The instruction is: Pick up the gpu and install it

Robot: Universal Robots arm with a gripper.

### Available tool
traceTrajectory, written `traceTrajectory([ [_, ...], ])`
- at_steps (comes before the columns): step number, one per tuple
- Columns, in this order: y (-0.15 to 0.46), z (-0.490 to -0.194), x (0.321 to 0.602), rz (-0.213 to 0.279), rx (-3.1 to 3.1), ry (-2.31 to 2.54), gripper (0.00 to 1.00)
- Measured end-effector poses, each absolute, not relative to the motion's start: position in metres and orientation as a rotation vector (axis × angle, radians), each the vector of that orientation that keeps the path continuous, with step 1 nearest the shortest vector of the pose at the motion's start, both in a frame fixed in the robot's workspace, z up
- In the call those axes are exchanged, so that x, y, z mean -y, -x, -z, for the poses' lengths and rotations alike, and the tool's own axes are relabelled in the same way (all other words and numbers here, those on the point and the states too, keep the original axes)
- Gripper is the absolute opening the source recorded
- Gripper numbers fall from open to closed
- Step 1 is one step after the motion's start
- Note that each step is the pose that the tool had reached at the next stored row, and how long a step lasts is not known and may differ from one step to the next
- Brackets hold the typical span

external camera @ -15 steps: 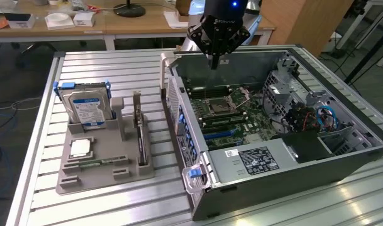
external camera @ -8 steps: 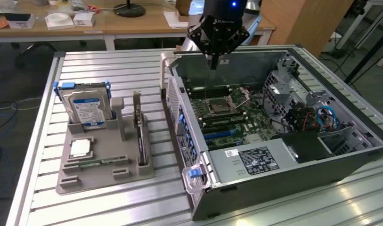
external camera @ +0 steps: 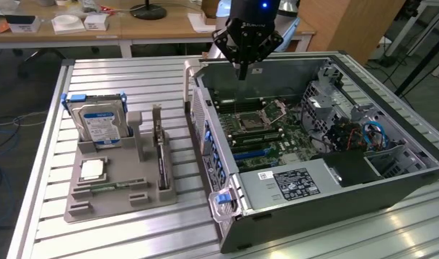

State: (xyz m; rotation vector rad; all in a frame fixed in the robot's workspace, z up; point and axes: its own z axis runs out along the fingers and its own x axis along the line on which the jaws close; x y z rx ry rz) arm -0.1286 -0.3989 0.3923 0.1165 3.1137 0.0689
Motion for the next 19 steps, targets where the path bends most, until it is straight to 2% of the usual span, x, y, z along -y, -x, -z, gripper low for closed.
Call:
traceTrajectory([
  [19,0.145,-0.391,0.399,-0.069,-3.114,-0.117,0.11],
])
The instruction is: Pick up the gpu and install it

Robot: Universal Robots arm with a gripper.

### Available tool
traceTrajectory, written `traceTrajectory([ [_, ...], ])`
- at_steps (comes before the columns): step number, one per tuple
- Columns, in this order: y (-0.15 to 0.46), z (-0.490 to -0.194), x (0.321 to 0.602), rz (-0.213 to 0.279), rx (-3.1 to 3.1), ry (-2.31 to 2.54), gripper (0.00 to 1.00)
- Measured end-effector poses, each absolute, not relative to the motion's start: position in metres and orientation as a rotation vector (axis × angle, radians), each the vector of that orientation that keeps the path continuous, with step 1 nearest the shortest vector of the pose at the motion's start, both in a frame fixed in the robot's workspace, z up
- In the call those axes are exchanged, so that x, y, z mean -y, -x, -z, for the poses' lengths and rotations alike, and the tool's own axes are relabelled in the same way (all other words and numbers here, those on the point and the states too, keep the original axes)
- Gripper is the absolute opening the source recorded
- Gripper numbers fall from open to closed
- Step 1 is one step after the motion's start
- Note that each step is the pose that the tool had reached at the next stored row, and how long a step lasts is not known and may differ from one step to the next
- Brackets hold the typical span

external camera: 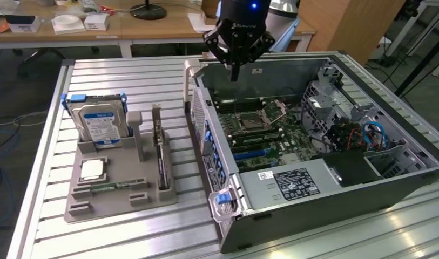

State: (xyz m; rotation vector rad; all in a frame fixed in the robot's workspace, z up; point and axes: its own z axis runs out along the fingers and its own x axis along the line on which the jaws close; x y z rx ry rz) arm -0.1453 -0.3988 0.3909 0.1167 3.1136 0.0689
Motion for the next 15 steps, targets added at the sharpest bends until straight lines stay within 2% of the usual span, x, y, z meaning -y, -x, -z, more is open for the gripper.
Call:
traceTrajectory([
  [15,0.159,-0.390,0.399,-0.069,-3.114,-0.117,0.11],
])
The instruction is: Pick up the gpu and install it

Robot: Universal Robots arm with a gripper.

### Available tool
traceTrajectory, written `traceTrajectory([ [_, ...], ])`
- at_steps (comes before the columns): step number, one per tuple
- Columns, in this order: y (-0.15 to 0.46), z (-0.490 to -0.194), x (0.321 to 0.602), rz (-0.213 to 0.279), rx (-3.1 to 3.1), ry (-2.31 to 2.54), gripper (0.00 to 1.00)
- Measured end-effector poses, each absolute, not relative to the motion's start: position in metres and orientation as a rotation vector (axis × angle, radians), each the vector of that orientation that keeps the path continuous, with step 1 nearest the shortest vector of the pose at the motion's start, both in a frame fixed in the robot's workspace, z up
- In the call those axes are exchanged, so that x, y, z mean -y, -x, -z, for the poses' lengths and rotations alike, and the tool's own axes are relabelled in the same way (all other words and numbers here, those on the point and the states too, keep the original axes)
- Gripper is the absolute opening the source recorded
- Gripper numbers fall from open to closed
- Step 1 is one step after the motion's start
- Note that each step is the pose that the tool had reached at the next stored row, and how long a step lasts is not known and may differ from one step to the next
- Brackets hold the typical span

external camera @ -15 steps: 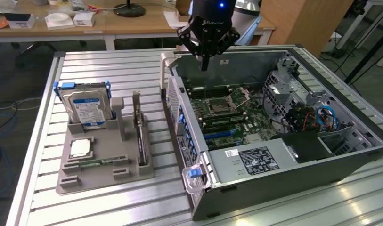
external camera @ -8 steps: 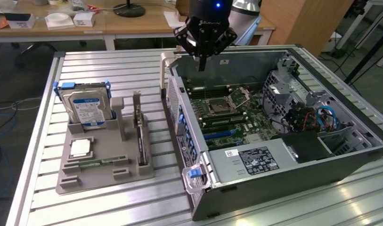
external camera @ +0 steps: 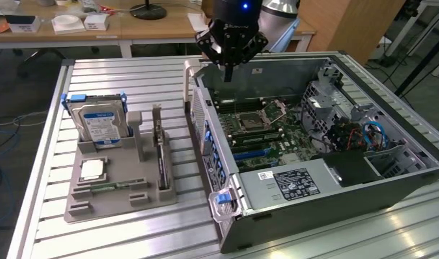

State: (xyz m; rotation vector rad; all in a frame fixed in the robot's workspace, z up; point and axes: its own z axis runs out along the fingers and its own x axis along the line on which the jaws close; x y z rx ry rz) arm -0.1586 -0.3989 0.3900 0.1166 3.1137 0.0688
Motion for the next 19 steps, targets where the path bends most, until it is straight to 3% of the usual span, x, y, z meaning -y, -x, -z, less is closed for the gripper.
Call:
traceTrajectory([
  [19,0.178,-0.389,0.399,-0.069,-3.114,-0.117,0.11],
])
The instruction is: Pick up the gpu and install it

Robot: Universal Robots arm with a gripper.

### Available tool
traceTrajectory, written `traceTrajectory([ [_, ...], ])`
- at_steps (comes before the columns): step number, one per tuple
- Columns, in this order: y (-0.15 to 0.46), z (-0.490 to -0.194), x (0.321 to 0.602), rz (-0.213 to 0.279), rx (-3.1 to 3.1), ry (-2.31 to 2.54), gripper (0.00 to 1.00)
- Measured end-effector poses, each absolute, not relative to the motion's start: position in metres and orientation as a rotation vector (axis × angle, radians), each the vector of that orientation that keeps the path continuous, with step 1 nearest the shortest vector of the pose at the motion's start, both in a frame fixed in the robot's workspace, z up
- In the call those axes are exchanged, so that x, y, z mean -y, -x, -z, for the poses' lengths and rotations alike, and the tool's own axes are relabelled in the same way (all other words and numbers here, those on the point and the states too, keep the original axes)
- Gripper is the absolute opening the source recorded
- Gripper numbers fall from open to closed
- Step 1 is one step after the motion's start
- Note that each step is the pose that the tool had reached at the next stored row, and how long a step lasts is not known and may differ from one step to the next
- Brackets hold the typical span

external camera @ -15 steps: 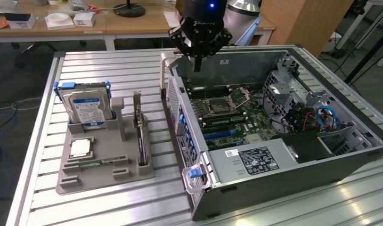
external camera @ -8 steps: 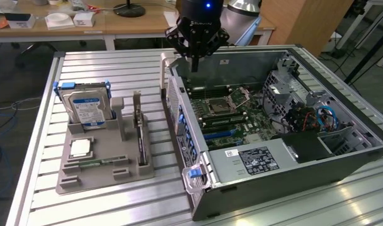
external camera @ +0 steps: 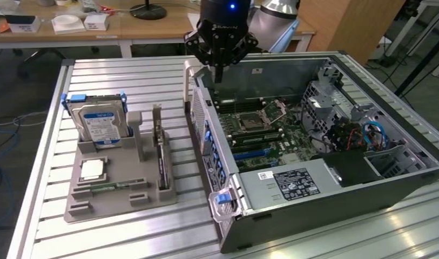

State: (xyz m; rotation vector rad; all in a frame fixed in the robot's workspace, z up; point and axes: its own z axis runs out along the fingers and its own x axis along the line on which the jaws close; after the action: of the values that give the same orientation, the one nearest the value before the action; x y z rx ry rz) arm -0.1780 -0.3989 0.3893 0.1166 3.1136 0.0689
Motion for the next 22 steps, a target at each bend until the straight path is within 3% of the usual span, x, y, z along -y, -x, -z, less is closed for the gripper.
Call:
traceTrajectory([
  [22,0.198,-0.389,0.399,-0.069,-3.114,-0.117,0.11],
])
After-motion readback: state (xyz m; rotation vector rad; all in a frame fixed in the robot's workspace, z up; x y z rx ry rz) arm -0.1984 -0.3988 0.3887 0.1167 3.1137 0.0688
